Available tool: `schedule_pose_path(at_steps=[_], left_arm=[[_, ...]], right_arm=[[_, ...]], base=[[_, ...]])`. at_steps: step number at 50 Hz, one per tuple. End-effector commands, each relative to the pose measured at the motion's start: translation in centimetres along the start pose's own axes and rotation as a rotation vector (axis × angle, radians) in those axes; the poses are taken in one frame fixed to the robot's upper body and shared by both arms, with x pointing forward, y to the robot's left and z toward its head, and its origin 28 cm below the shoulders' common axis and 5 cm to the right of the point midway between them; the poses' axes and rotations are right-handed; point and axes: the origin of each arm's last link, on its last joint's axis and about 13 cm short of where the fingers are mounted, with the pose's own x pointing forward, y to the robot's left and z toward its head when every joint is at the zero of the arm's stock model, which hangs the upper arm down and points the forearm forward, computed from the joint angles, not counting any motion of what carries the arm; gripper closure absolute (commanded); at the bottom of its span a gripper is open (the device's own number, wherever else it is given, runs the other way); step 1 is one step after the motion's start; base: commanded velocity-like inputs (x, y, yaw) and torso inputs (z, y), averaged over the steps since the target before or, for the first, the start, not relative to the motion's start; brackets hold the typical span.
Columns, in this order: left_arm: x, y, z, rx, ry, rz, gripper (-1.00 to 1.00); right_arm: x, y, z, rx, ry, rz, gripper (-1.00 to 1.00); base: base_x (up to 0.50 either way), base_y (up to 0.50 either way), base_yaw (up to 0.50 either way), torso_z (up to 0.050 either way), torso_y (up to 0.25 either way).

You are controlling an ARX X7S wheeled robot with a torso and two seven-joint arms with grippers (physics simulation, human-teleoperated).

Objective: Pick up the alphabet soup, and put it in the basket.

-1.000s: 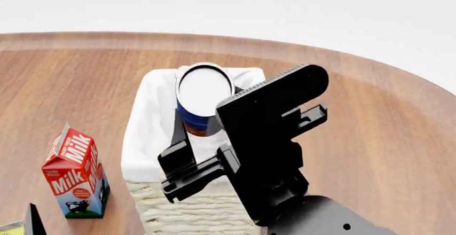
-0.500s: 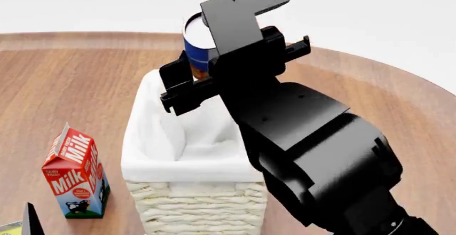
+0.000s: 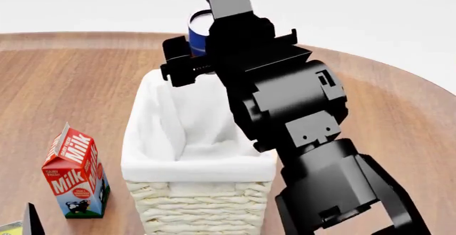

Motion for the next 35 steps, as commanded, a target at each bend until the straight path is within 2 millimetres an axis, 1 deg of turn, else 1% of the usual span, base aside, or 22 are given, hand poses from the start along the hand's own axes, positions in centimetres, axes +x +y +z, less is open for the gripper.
schedule_pose_path(at_steps=[1, 3, 5, 27, 35], left_arm=[[-0.09, -0.09, 0.05, 0.001, 0.000, -0.006, -1.00], [-0.07, 0.00, 0.13, 0.000, -0.002, -0.002, -1.00], [-0.04, 0.00, 0.13, -0.001, -0.002, 0.000, -1.00], [0.08, -0.06, 0.14, 0.022, 0.002, 0.018, -1.00], [0.02, 0.02, 0.21, 0.011, -0.004, 0.014, -1.00]], right_arm=[[0.72, 0.12, 0.63, 0.055, 0.016, 0.047, 1.00], [0.62, 0.27, 0.69, 0.054, 0.015, 0.051, 1.00], [0.67, 0.21, 0.67, 0.095, 0.018, 0.080, 1.00], [0.83, 0.34, 0.55, 0.087, 0.023, 0.090, 1.00], [0.77, 0.71, 0.59, 0.046, 0.028, 0.070, 1.00]], base=[[0.00, 0.00, 0.00, 0.000, 0.000], [0.00, 0.00, 0.00, 0.000, 0.000], [0.00, 0.00, 0.00, 0.000, 0.000], [0.00, 0.00, 0.00, 0.000, 0.001], [0.00, 0.00, 0.00, 0.000, -0.084]])
